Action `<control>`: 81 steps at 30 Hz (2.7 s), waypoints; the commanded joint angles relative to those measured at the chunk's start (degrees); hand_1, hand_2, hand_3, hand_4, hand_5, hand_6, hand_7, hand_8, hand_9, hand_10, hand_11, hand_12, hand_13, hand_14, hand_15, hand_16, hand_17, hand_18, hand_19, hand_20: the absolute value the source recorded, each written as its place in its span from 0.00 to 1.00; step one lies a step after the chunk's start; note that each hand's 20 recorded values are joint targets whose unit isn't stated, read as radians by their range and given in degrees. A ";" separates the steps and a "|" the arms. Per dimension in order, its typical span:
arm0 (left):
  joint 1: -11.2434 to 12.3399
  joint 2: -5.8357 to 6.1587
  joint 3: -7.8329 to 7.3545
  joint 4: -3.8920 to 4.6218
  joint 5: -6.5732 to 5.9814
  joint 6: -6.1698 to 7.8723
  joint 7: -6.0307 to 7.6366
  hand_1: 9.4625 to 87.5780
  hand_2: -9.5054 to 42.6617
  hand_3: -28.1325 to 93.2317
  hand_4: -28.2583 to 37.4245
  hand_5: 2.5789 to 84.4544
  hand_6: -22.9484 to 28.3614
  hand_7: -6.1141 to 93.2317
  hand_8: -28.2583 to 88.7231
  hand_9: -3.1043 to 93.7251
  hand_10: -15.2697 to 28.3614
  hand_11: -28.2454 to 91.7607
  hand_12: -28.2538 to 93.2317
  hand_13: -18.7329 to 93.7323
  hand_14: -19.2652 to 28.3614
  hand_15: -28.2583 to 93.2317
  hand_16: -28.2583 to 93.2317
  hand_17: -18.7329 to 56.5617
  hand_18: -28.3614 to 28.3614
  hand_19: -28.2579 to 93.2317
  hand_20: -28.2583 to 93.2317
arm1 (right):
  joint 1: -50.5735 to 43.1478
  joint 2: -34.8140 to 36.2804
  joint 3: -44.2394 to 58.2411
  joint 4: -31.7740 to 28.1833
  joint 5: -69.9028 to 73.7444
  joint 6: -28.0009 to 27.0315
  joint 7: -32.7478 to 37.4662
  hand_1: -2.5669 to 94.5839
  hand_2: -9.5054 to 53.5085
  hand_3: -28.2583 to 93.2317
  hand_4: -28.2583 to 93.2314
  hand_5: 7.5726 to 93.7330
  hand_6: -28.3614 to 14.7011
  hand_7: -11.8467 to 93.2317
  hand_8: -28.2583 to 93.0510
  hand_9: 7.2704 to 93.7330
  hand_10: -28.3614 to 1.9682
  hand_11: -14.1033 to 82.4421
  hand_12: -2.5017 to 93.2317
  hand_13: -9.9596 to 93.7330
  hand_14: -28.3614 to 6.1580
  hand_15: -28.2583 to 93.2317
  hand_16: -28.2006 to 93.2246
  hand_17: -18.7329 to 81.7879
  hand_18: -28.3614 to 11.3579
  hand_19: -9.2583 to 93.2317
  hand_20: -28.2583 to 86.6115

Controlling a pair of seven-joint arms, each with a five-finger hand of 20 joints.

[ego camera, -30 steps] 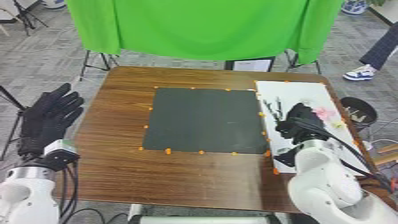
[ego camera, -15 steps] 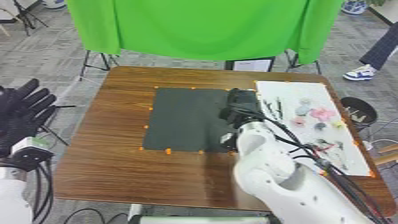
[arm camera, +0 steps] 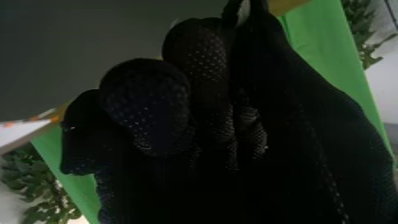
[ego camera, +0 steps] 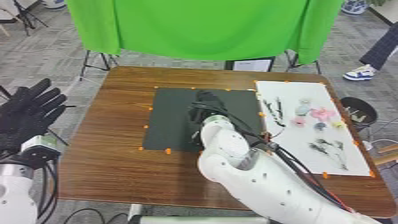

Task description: Arrange flowers

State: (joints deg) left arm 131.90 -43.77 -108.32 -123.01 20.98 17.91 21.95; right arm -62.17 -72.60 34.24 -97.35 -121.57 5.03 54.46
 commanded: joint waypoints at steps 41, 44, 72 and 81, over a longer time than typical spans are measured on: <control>-7.95 1.50 10.44 1.74 -1.20 1.86 -0.74 0.22 0.38 0.81 0.00 0.48 0.64 0.17 0.19 0.38 0.73 0.41 0.35 0.35 0.75 0.51 0.19 0.17 0.77 0.51 0.31 | -7.45 -12.21 1.10 5.47 -1.05 2.43 3.81 0.57 0.00 0.80 0.09 0.74 0.52 0.62 0.38 1.00 0.62 0.41 0.43 1.00 0.64 0.62 0.53 0.92 0.41 0.92 0.47; -8.11 1.35 10.73 1.80 -1.37 1.90 -0.75 0.22 0.38 0.81 0.00 0.48 0.64 0.17 0.19 0.38 0.73 0.41 0.35 0.35 0.75 0.51 0.19 0.16 0.77 0.51 0.31 | -7.66 -12.18 0.81 5.29 -1.89 2.22 2.74 0.57 0.00 0.81 0.09 0.74 0.52 0.62 0.38 1.00 0.63 0.40 0.43 1.00 0.63 0.62 0.53 0.92 0.41 0.92 0.47; -3.97 -0.21 7.65 0.85 -1.86 1.26 1.73 0.22 0.37 0.82 0.00 0.48 0.64 0.18 0.19 0.38 0.73 0.41 0.35 0.35 0.75 0.51 0.19 0.16 0.77 0.51 0.31 | -3.71 -4.76 1.03 -4.77 1.67 -2.85 1.43 0.41 0.00 0.81 0.09 0.73 0.45 0.56 0.25 0.98 0.46 0.41 0.30 1.00 0.62 0.60 0.52 0.91 0.43 0.97 0.37; 0.11 -2.70 5.36 -0.38 -1.06 1.18 2.62 0.22 0.37 0.82 0.00 0.48 0.64 0.18 0.18 0.38 0.73 0.41 0.35 0.35 0.75 0.51 0.19 0.16 0.77 0.51 0.31 | -9.00 7.28 14.71 -14.48 -2.38 0.25 -0.43 0.39 0.00 0.79 0.09 0.73 0.45 0.52 0.15 0.94 0.40 0.42 0.31 0.98 0.59 0.60 0.55 0.87 0.41 1.00 0.35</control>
State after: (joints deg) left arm 128.71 -44.78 -102.27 -122.49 19.89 19.65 23.55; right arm -68.86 -76.15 40.26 -106.77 -120.07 0.25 54.54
